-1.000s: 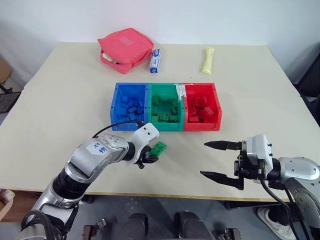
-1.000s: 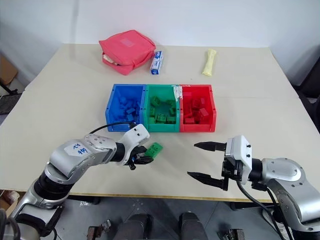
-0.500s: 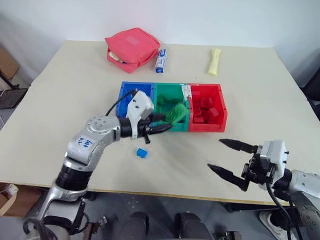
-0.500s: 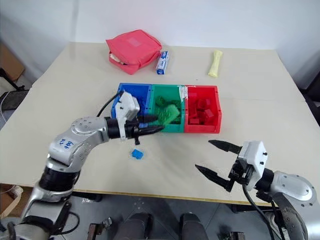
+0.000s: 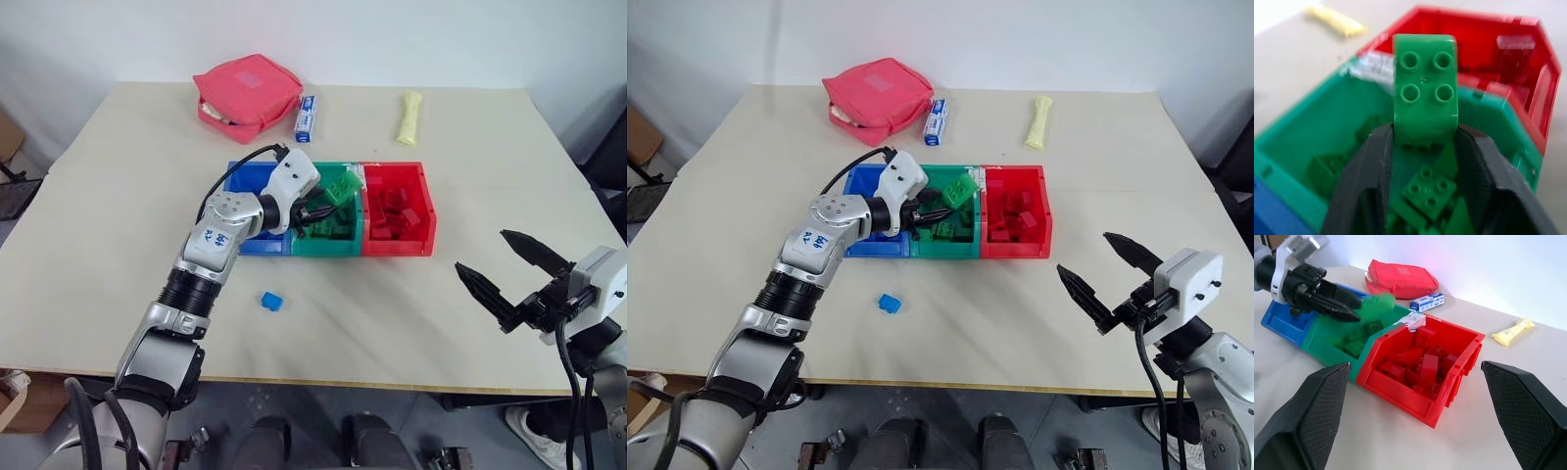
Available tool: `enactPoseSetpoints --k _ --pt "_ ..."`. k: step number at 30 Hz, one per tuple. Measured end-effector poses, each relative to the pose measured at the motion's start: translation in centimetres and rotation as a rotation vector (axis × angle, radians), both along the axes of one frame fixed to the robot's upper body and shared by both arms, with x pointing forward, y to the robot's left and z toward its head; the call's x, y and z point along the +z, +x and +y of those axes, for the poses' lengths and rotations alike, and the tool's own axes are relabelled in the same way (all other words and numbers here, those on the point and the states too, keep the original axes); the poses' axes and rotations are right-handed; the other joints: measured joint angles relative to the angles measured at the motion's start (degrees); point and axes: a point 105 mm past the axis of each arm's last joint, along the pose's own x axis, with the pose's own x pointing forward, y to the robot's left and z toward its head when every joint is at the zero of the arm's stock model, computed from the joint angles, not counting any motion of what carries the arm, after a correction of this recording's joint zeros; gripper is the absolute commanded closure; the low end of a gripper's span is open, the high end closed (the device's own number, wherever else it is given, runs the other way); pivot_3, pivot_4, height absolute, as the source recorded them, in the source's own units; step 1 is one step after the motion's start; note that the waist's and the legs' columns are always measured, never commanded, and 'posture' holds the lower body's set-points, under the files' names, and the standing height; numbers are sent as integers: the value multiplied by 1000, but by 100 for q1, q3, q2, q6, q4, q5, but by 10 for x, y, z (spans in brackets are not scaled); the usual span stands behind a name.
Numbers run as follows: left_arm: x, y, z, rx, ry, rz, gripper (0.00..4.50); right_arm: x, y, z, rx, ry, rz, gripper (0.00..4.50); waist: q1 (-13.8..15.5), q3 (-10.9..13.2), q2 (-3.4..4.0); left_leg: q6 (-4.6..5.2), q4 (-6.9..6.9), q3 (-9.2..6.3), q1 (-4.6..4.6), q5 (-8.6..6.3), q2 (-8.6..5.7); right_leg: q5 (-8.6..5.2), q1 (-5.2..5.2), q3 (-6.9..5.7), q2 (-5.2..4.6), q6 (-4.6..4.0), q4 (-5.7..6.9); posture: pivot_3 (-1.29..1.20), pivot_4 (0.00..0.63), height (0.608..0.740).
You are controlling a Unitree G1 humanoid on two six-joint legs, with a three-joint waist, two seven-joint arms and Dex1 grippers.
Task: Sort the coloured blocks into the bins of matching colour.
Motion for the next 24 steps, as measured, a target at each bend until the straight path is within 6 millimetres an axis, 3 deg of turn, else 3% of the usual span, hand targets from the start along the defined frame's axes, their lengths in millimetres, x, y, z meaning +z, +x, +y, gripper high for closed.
enactPoseSetpoints --k 5,8,10,15,19,22,24 --pt "16 -24 27 -89 -63 -22 39 6 9 6 66 -19 -16 0 -111 -2 3 -4 -6 3 9 2 5 0 1 2 0 -1 3 0 150 740" --pt "15 -45 57 -157 -54 -32 13 5 15 13 136 -32 -1 0 -120 -3 5 -9 -16 -2 15 5 8 -4 1 5 0 -7 2 0 150 740" --pt "4 -58 81 -176 -15 -19 13 1 17 22 207 -53 21 0 -121 -3 6 -10 -21 -2 16 6 8 -4 2 8 -2 -8 -4 0 150 740" --pt "-25 -77 159 5 31 120 13 -4 21 52 390 -118 47 0 -114 -2 4 -5 -23 -11 15 3 9 -4 4 7 -7 -9 -12 0 150 740" --pt "-19 -92 197 91 -22 88 13 -5 23 72 502 -144 52 0 -80 -2 4 -1 -24 -24 11 1 6 -4 10 -4 -15 -9 -29 0 150 740" --pt "-25 -105 229 161 -33 92 13 -11 20 85 587 -179 68 0 -93 -3 4 -1 -35 -24 10 1 7 -4 9 -4 -15 -9 -41 0 150 740" --pt "-29 -109 239 177 -22 87 13 -18 17 89 629 -222 84 0 -78 -2 4 -1 -35 -25 9 0 6 -4 10 -5 -16 -9 -43 0 150 740"
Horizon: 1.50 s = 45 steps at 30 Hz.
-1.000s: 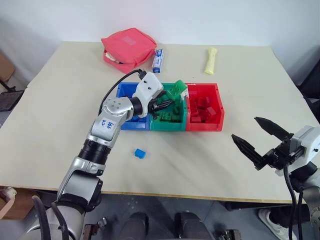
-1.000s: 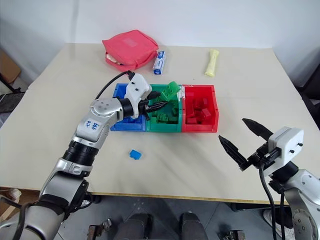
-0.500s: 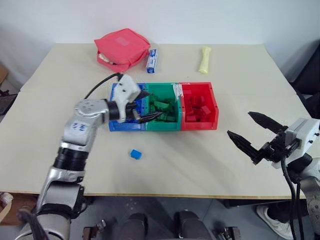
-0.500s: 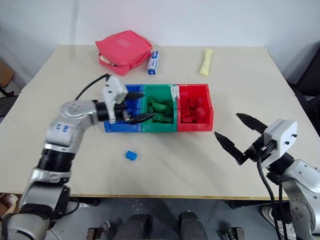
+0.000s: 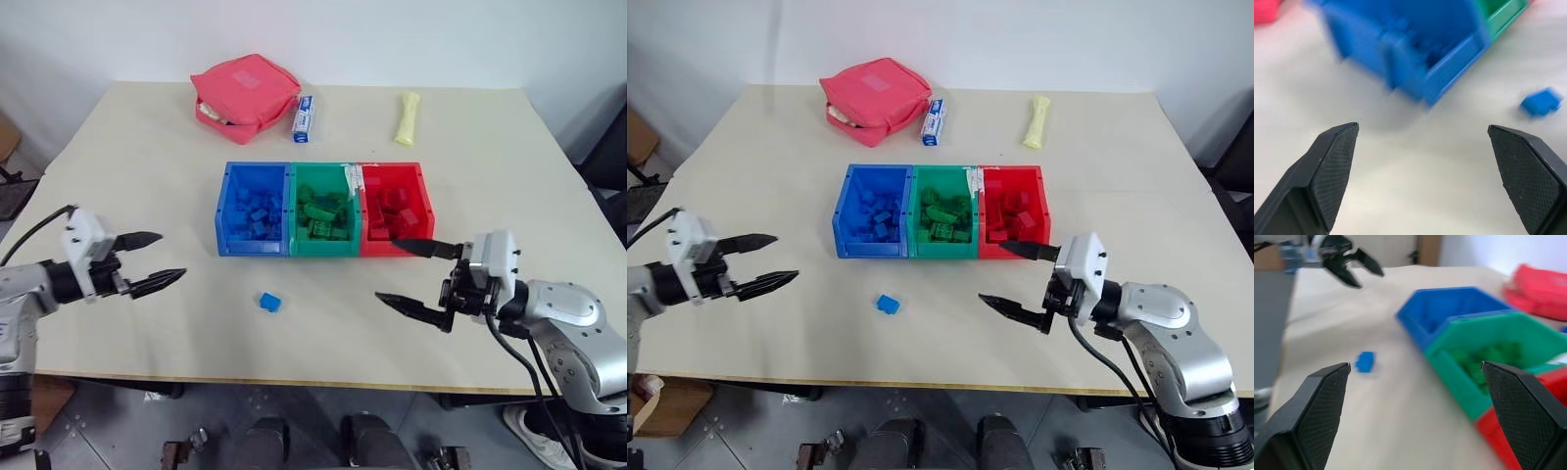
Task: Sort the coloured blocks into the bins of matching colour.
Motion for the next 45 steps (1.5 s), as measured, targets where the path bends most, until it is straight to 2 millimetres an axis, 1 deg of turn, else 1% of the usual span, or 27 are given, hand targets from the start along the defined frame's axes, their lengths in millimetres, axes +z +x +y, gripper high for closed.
enactPoseSetpoints --k 2,4,7,9,10,11,14,15,17,20,21,22,23,24,25,27,30,31,34,35,37,38,39,41,42,43,45 --pt "-1 -4 2 -26 35 -20 13 -6 -3 2 34 -48 4 0 0 0 -1 1 1 0 -2 0 0 0 1 0 -2 0 -3 0 150 740" --pt "-2 -8 -8 -95 66 -29 13 -6 -4 1 42 -54 5 0 -3 0 0 1 0 0 -2 -1 -1 0 3 1 -4 0 -4 0 150 740" --pt "-9 -16 -47 -295 145 -12 13 -8 -5 -2 33 -60 15 0 0 0 0 2 -1 0 -2 -1 -1 0 4 2 -4 0 -5 0 150 740" --pt "-21 -18 -75 -401 202 1 13 -14 -6 -11 4 -67 43 0 -5 -1 1 2 -3 2 -1 -1 -2 0 3 3 -4 0 -4 0 150 740" --pt "-27 -18 -84 -425 211 9 13 -16 -6 -14 -8 -70 52 0 -10 -1 1 2 -4 4 -2 -1 -2 0 1 4 -2 0 -2 0 150 740" --pt "-35 -16 -96 -446 223 24 13 -18 -6 -18 -24 -75 62 0 -12 -1 1 4 -4 3 -1 -2 -1 0 1 3 1 0 -1 0 150 740" --pt "-49 -4 -133 -501 296 17 13 -23 -10 -26 -60 -79 85 0 -8 -1 1 24 3 4 -2 -13 -1 1 0 3 7 0 10 0 150 740" --pt "-51 -1 -142 -516 328 5 13 -25 -12 -27 -65 -80 92 0 -7 -1 1 24 4 4 -2 -13 -1 1 1 4 8 1 10 0 150 740" --pt "-56 7 -151 -520 383 -2 13 -25 -16 -27 -70 -76 97 0 -32 -1 1 26 2 13 1 -14 0 1 -1 9 12 1 14 0 150 740" --pt "-55 18 -157 -522 411 7 13 -28 -23 -31 -103 -71 120 0 -13 -2 1 25 6 11 5 -14 1 1 -1 7 14 1 24 0 150 740" --pt "-55 18 -158 -523 412 10 13 -28 -24 -30 -103 -71 121 0 -12 -2 2 25 6 11 5 -14 1 1 -1 7 14 1 24 0 150 740" --pt "-54 19 -157 -521 417 19 379 -28 -25 -30 -103 -71 120 0 -23 -3 4 26 11 14 8 -14 0 1 3 10 13 1 25 0 150 740" --pt "-55 20 -158 -523 421 34 550 -26 -27 -30 -111 -68 115 0 -22 -3 5 26 17 16 12 -14 1 1 7 11 12 1 28 0 150 740" --pt "-55 19 -158 -547 446 74 835 -26 -28 -32 -131 -67 120 0 -16 -5 2 26 19 9 11 -14 2 1 8 8 14 1 32 0 150 740" --pt "-55 16 -151 -567 483 135 1105 -26 -31 -32 -139 -67 118 0 -20 -8 6 26 15 8 12 -14 1 1 8 9 13 1 32 0 150 740" --pt "-55 13 -146 -588 513 188 1648 -28 -33 -33 -155 -67 128 0 -49 -8 8 26 11 12 16 -14 3 0 7 12 15 0 32 0 150 740" --pt "-57 10 -142 -606 531 221 2500 -29 -35 -35 -168 -62 134 0 -77 -12 13 26 7 12 20 -14 5 -1 7 12 17 -3 36 0 150 740" --pt "-57 10 -142 -607 529 224 2843 -28 -34 -35 -171 -60 130 0 -81 -13 15 26 7 12 20 -14 5 -1 8 12 17 -3 36 0 150 740" --pt "-57 15 -145 -591 470 204 3553 -26 -33 -35 -184 -50 124 0 -47 -16 21 26 13 11 20 -14 4 -1 10 11 14 -3 35 0 150 740" --pt "-56 21 -148 -548 394 193 3554 -24 -32 -34 -190 -34 118 0 -29 -16 22 26 16 11 18 -14 3 -1 10 10 13 -3 36 0 150 740" --pt "-45 36 -156 -434 179 158 3554 -16 -29 -29 -193 16 87 0 -4 -11 13 28 42 -1 -6 -15 3 -1 -2 2 13 -3 48 0 150 740" --pt "-36 44 -158 -375 63 133 3554 -11 -29 -26 -193 38 65 0 5 -7 5 34 53 -4 -12 -20 3 -1 -4 0 13 -2 51 0 150 740" --pt "-24 51 -157 -325 -8 98 3554 -6 -27 -24 -195 64 51 0 7 -2 -5 32 60 -6 -14 -22 3 -1 -4 -2 13 -1 52 0 150 740" --pt "2 64 -149 -220 -111 12 3554 2 -24 -20 -209 119 32 0 1 -1 -12 27 63 -6 -15 -21 2 0 -4 -2 12 0 52 0 150 740" --pt "21 73 -141 -143 -156 -52 3554 10 -19 -17 -222 165 10 0 -2 -2 -12 24 63 -5 -14 -20 1 0 -4 -2 12 0 51 0 150 740" --pt "35 78 -135 -90 -186 -102 3554 16 -16 -15 -232 197 -4 0 -12 -2 -12 19 62 -3 -13 -17 1 0 -4 -1 12 0 51 0 150 740" --pt "51 87 -127 5 -237 -159 3554 26 -10 -12 -257 242 -31 0 -16 -3 -10 7 59 -3 -8 -11 0 0 -4 0 13 0 55 0 150 740"
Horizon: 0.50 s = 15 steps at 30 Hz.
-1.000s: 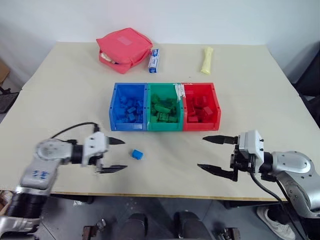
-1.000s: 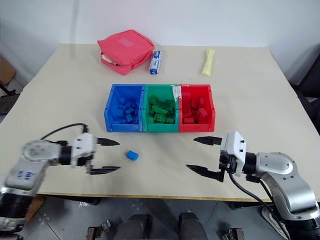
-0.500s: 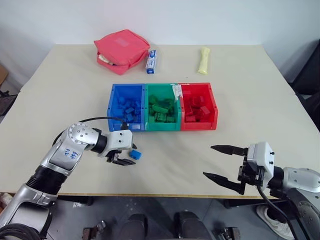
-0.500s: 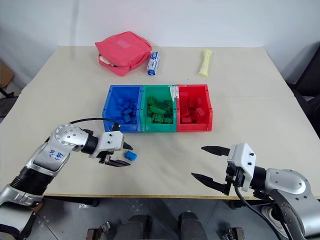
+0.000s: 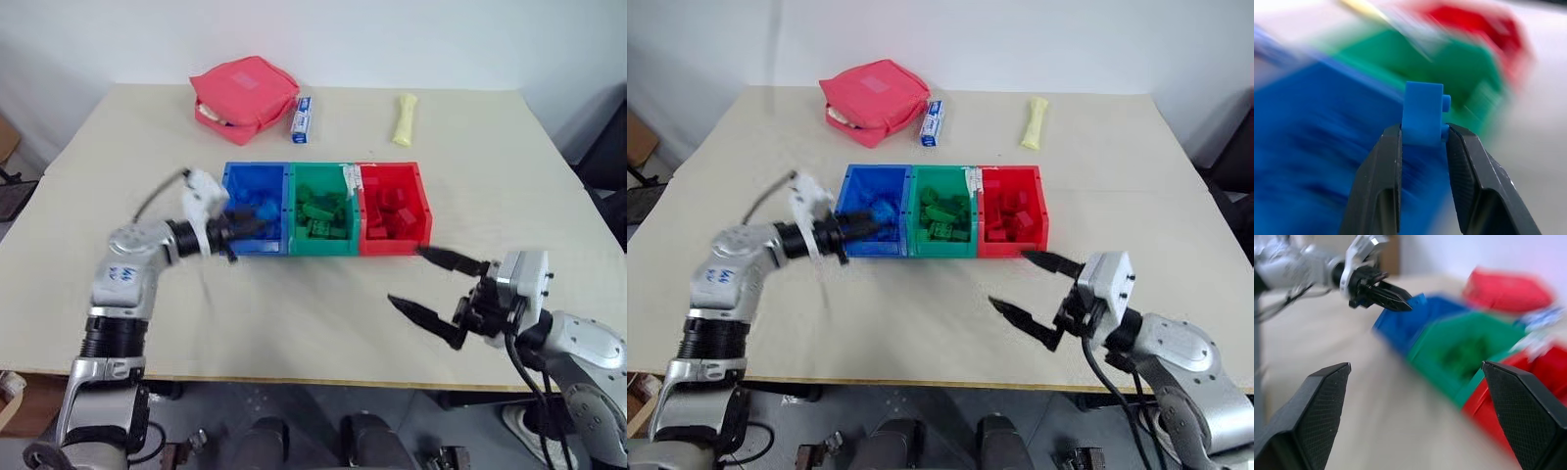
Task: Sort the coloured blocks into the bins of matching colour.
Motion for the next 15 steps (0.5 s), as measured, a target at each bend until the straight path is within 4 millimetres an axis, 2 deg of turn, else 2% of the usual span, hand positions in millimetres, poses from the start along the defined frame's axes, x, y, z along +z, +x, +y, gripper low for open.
enactPoseSetpoints --k 3,6,7,9,12,13,15 --pt "1 11 1 86 -30 8 3554 6 7 2 -30 21 -25 0 3 0 0 -4 1 1 -1 2 -4 0 0 1 -1 0 1 0 150 740" --pt "-11 18 1 113 -9 68 3554 3 9 1 -43 11 -19 0 16 0 -1 -3 1 1 -2 2 -8 1 0 0 -4 1 1 0 150 740" --pt "-16 18 0 107 -3 95 2839 2 10 0 -46 8 -15 0 11 0 -1 -3 1 1 -2 2 -8 1 0 0 -4 1 0 0 150 740" --pt "-19 17 -2 84 5 118 2354 0 11 -1 -48 -4 -10 0 5 0 -1 -3 1 1 -6 2 -6 1 -5 0 -2 1 0 0 150 740" --pt "-9 19 7 99 26 94 1444 -1 10 -2 -43 -20 -8 0 -5 0 -1 -5 -1 1 -6 3 -4 1 -6 0 0 1 0 0 150 740" --pt "-1 19 13 107 25 69 1184 -3 10 -3 -41 -27 -5 0 -22 0 -1 -5 -4 4 -4 3 -4 1 -6 2 0 1 0 0 150 740" --pt "9 14 23 91 42 35 1184 -5 10 -4 -29 -44 5 0 -35 0 0 -5 -10 5 -1 3 -3 0 -7 4 0 1 -1 0 150 740"
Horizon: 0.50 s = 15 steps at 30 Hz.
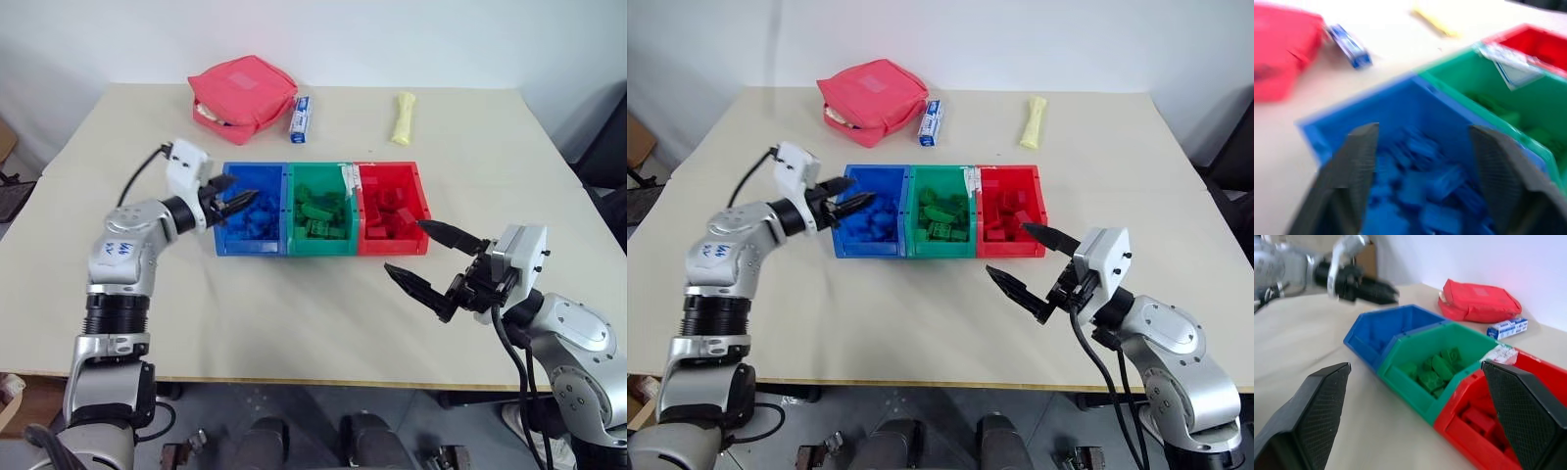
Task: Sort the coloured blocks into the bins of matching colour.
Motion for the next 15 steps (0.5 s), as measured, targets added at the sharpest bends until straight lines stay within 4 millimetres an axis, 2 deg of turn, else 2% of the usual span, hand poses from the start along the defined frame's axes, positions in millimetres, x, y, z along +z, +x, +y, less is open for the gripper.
enactPoseSetpoints --k 3,9,12,15 --pt "-5 -17 21 -55 49 -1 1184 -6 -2 -2 37 -43 24 0 -14 -1 1 -2 -11 3 6 1 1 0 0 3 -1 -1 -5 0 150 740" --pt "-58 -74 79 -133 246 120 1184 -25 -6 -16 107 -176 81 0 5 0 1 -2 -32 3 7 1 4 -1 8 2 -9 -2 -42 0 150 740" --pt "-74 -94 98 -126 310 139 1184 -30 -7 -21 131 -204 94 0 51 0 1 8 -38 -5 6 -3 5 0 14 -3 -14 -3 -55 0 150 740" --pt "-75 -104 107 -98 327 115 1184 -31 -7 -25 143 -218 99 0 115 0 1 30 -38 -5 6 -16 3 0 17 -3 -17 -2 -59 0 150 740"
